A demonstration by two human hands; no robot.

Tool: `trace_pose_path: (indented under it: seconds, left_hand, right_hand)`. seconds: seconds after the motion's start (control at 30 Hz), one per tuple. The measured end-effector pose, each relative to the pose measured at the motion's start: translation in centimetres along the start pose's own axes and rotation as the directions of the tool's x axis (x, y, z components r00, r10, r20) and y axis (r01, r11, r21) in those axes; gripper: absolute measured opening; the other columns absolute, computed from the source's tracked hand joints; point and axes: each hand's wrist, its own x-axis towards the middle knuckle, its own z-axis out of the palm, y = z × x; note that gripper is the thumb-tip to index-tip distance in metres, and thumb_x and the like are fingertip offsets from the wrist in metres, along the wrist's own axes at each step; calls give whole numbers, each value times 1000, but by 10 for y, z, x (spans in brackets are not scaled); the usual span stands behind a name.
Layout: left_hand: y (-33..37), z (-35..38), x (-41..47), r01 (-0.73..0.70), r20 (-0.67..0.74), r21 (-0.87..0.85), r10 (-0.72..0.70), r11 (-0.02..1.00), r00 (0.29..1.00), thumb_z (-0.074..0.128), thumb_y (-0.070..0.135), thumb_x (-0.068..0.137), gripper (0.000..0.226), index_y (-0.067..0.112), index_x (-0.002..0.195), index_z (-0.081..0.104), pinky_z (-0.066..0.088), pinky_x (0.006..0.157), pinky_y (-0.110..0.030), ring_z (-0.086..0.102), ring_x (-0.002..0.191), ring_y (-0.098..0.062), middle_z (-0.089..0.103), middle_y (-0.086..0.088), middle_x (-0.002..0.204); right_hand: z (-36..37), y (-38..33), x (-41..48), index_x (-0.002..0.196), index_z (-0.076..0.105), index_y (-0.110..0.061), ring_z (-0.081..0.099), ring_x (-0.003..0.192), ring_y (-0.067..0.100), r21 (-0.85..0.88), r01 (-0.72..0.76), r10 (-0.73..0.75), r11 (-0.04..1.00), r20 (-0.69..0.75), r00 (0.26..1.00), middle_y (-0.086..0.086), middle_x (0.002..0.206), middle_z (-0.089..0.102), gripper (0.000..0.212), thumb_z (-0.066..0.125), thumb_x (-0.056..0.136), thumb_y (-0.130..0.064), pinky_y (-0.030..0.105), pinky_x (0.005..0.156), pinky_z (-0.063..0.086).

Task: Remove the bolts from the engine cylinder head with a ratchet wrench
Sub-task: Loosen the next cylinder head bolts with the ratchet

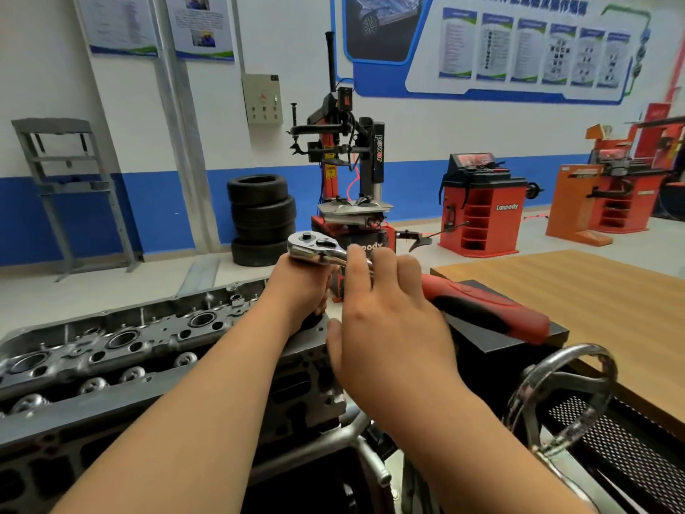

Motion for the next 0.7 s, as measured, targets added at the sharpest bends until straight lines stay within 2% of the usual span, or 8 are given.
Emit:
trace_pose_path:
  seconds: [0.03, 0.1, 0.17, 0.23, 0.33, 0.43, 0.53, 0.7]
  left_hand:
    - [-1, 0, 0, 8, 8, -30, -8, 1000, 1000, 53, 12, 90, 29, 15, 62, 61, 39, 51, -36, 44, 47, -22, 51, -10, 55]
    - [-5, 0, 3, 52, 50, -126, -46, 991, 998, 52, 8, 89, 42, 20, 48, 53, 31, 46, -33, 34, 37, -18, 41, -3, 44]
    - [-8, -1, 4, 70, 97, -164, -54, 984, 994, 55, 8, 89, 33, 15, 57, 53, 32, 46, -30, 35, 38, -15, 41, 0, 44]
    - [-8, -3, 5, 52, 112, -178, -32, 983, 993, 58, 9, 88, 28, 12, 60, 55, 37, 50, -30, 41, 43, -16, 46, -4, 50]
    - [-7, -6, 10, 86, 147, -293, -44, 952, 988, 56, 4, 88, 23, 11, 66, 56, 46, 50, -29, 46, 48, -17, 48, -6, 56]
    - [-6, -6, 10, 116, 170, -296, -67, 948, 983, 53, 6, 92, 24, 9, 68, 53, 45, 43, -25, 44, 44, -16, 47, -4, 55]
    - [-8, -4, 11, 98, 116, -230, -73, 968, 991, 54, 12, 94, 34, 11, 60, 47, 33, 40, -25, 33, 37, -16, 39, -1, 43]
    - [-8, 2, 11, 40, 29, -209, -34, 977, 999, 53, 11, 93, 31, 11, 62, 49, 30, 46, -28, 30, 32, -13, 36, 4, 38]
  right_hand:
    - [2, 1, 5, 135, 44, 0, 46, 106, 33, 12, -12, 12, 1000, 24, 1000, 16, 116, 52, 77, 68, 73, -37, 35, 87, 46]
    - [11, 14, 18, 126, 51, -2, 48, 100, 33, 60, -33, 34, 998, -12, 999, 14, 107, 54, 62, 69, 73, -29, 36, 80, 47]
    - [30, 33, 34, 114, 57, -8, 49, 99, 31, 209, -70, 83, 976, -54, 995, 10, 102, 56, 45, 69, 73, -21, 37, 74, 47]
    - [54, 48, 63, 110, 55, -15, 41, 104, 22, 385, -106, 88, 917, 64, 994, 2, 106, 53, 31, 63, 80, -18, 35, 82, 43]
    - [87, 47, 117, 88, 53, -18, 44, 93, 16, 577, -84, -54, 812, 218, 974, -1, 93, 53, 12, 61, 83, -10, 32, 83, 41]
    - [107, 24, 149, 77, 53, -16, 47, 73, 14, 707, -77, -176, 703, 278, 944, 0, 76, 54, 17, 56, 79, 1, 25, 67, 41]
    - [115, 16, 155, 78, 53, -16, 40, 62, 4, 753, -48, -224, 656, 255, 941, -8, 69, 49, 21, 55, 77, 5, 11, 55, 34]
    - [105, 29, 139, 74, 48, -22, 42, 80, 18, 697, -117, -96, 708, 259, 961, 1, 80, 50, 26, 56, 80, 2, 28, 70, 37]
